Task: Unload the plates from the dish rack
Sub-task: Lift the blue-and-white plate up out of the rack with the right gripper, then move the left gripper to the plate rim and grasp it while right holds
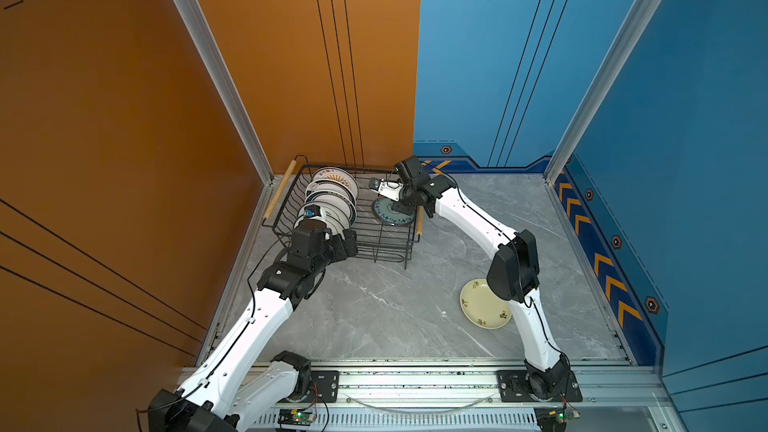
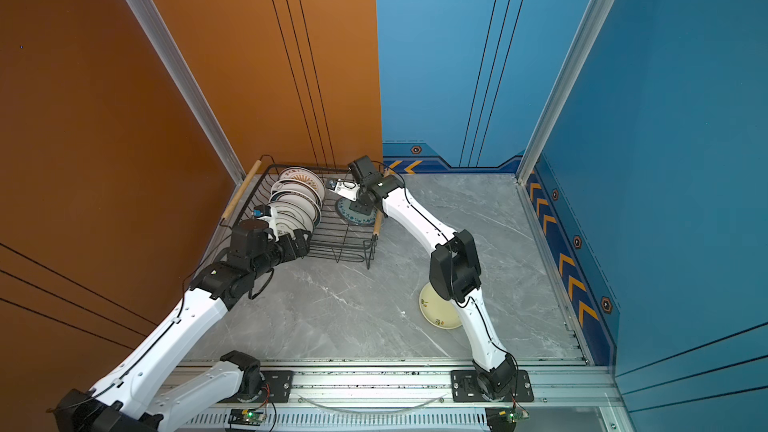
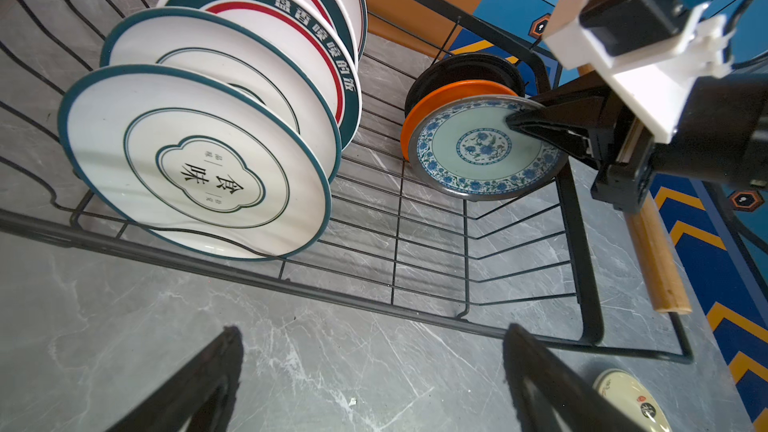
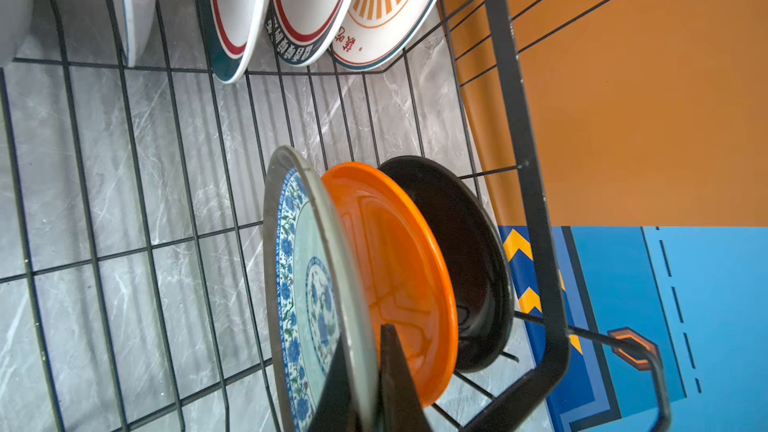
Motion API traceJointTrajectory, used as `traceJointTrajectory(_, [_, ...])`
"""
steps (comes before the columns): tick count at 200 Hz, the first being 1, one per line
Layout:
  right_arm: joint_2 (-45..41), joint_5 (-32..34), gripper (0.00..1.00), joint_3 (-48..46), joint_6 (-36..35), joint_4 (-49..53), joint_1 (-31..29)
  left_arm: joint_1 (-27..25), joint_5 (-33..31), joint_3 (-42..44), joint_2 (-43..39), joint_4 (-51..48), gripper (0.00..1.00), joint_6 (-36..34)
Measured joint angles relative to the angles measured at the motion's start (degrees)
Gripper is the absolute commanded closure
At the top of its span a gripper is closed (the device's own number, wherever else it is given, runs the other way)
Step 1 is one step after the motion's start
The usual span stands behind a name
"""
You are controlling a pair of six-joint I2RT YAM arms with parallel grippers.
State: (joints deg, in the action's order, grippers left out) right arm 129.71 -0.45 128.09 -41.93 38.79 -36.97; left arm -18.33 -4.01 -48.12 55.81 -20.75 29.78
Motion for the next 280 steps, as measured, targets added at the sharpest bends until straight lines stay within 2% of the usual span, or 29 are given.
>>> traceJointTrajectory(82, [-6.3,-5.5,1.0,0.0,5.3,-0.8,0.4,0.0,0.0,0.0,-2.1,0.0,0.02,0.0])
traceJointTrajectory(122, [-8.7,-9.0,1.0,0.0,11.3,-0.9,2.2,0.0,0.2,0.0,-2.1,0.0,0.02,0.0])
traceJointTrajectory(159, [-12.4,-14.8,1.0,-0.7,24.9,-3.5,6.4,0.0,2.0,0.0,-2.1,0.4,0.02,0.2])
traceJointTrajectory(198, [-20.6,-16.9,1.0,-8.9,43.6,-10.1,10.0,-0.6,4.7,-0.7,-1.7,0.8,0.02,0.2])
traceJointTrajectory(242, [-31.0,-21.0,1.0,-29.5,69.6,-24.0,14.9,-0.9,9.8,-4.0,0.8,3.7,0.02,0.9])
traceJointTrajectory(280, [-34.9,-23.3,1.0,-46.9,82.4,-34.6,15.6,-1.2,14.9,-5.4,5.0,7.9,0.02,2.2])
